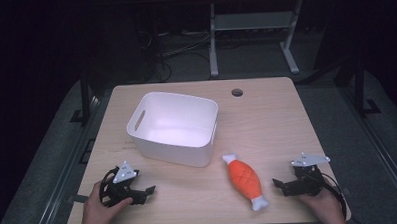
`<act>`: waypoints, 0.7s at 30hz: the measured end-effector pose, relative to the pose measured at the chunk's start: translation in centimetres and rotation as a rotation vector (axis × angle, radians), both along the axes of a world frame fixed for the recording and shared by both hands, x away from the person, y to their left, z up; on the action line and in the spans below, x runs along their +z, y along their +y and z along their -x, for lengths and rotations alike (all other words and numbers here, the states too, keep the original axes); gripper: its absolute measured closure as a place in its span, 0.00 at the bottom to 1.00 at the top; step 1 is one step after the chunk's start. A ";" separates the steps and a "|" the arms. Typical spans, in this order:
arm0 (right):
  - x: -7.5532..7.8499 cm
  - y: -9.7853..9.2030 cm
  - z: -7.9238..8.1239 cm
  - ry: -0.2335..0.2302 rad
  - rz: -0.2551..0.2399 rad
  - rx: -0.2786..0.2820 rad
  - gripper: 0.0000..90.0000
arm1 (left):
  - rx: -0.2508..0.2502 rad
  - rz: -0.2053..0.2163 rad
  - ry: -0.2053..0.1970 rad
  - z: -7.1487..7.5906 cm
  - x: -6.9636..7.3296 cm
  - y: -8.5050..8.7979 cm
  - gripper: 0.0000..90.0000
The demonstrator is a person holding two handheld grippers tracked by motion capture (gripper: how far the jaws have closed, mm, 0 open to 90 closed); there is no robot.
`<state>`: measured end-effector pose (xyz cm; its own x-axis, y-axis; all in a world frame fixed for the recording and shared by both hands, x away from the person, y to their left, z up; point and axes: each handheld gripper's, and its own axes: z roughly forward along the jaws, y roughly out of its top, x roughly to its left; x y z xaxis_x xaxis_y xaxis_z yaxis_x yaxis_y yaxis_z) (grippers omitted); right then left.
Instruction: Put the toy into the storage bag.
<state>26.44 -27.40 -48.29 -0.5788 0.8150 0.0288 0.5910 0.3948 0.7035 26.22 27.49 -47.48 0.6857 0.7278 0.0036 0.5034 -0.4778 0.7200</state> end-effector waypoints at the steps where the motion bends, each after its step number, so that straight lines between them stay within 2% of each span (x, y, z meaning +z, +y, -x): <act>1: 0.0 0.0 0.0 0.000 0.000 0.000 0.02 | 0.000 0.000 0.000 0.0 0.0 0.0 0.14; 7: 0.0 0.0 0.0 0.002 0.001 0.000 0.04 | -0.001 0.000 0.000 0.0 0.0 0.0 0.14; 8: 0.2 0.0 0.0 0.004 0.005 0.000 0.09 | -0.001 0.000 0.000 0.0 0.0 0.0 0.14; 13: 1.1 0.0 -0.1 0.012 -0.007 0.009 0.54 | 0.000 0.000 0.000 0.0 0.0 0.0 0.14; 15: 1.4 0.4 -0.4 0.027 -0.018 0.031 0.67 | 0.000 0.000 0.000 0.0 0.0 0.0 0.14; 17: 1.6 0.9 -0.7 0.028 -0.008 0.049 0.77 | 0.000 0.000 0.000 0.0 0.0 0.0 0.14; 21: 2.0 1.9 -1.4 0.026 -0.005 0.091 0.91 | -0.001 0.000 -0.001 0.0 0.0 0.0 0.14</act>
<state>27.85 -25.54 -46.25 -0.6494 0.7589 0.0486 0.5711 0.4445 0.6901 26.23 27.50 -47.48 0.6862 0.7274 0.0043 0.5026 -0.4784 0.7201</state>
